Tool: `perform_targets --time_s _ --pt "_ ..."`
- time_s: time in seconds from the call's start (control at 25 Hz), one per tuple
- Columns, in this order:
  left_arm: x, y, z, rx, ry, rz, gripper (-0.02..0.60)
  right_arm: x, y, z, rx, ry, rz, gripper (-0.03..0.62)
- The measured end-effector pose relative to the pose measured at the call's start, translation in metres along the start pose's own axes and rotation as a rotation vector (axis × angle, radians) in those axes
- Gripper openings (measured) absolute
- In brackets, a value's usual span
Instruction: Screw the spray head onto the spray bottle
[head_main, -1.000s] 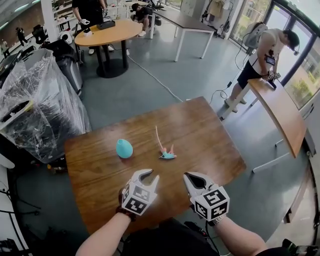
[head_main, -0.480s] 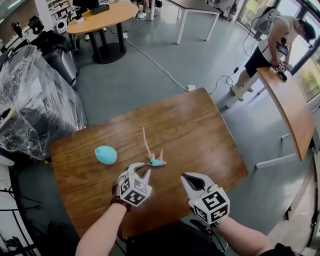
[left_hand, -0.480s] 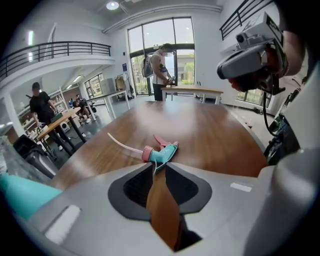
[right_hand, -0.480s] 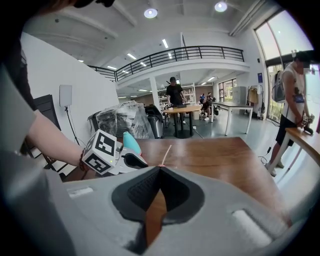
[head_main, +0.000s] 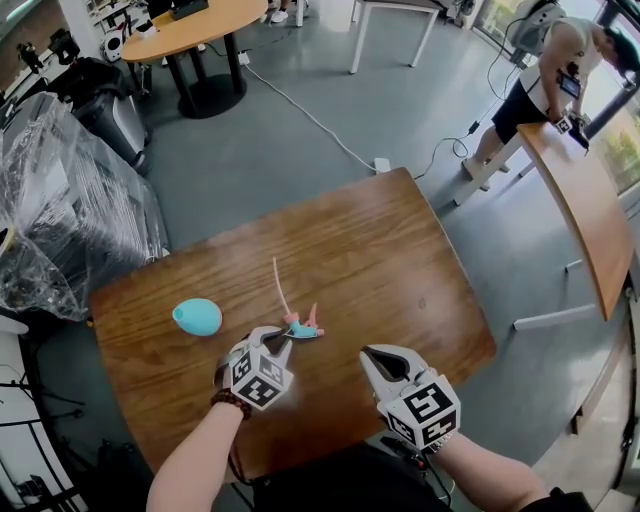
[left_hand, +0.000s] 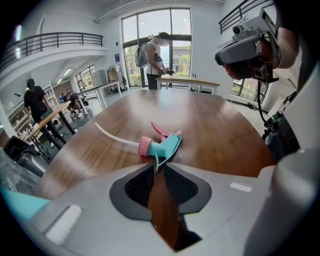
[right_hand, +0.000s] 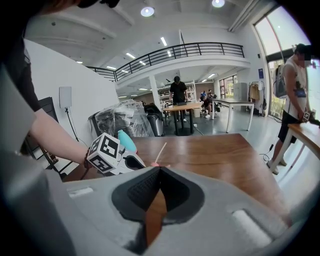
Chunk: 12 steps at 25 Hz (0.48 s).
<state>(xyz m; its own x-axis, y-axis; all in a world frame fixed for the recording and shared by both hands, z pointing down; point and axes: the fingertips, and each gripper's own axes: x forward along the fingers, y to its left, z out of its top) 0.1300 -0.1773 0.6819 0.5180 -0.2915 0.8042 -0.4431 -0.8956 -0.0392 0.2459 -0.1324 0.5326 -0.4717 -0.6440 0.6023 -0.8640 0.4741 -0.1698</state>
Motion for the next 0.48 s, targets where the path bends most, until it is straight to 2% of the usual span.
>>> perform_targets --time_s 0.24,0.48 --pt "-0.001 -0.001 0.003 -0.021 -0.010 0.004 0.043 0.003 0.005 0.003 -0.011 -0.004 0.015 -0.008" --pt "-0.008 0.001 0.012 -0.052 -0.039 0.008 0.033 0.001 0.010 0.004 -0.026 -0.015 0.020 -0.008"
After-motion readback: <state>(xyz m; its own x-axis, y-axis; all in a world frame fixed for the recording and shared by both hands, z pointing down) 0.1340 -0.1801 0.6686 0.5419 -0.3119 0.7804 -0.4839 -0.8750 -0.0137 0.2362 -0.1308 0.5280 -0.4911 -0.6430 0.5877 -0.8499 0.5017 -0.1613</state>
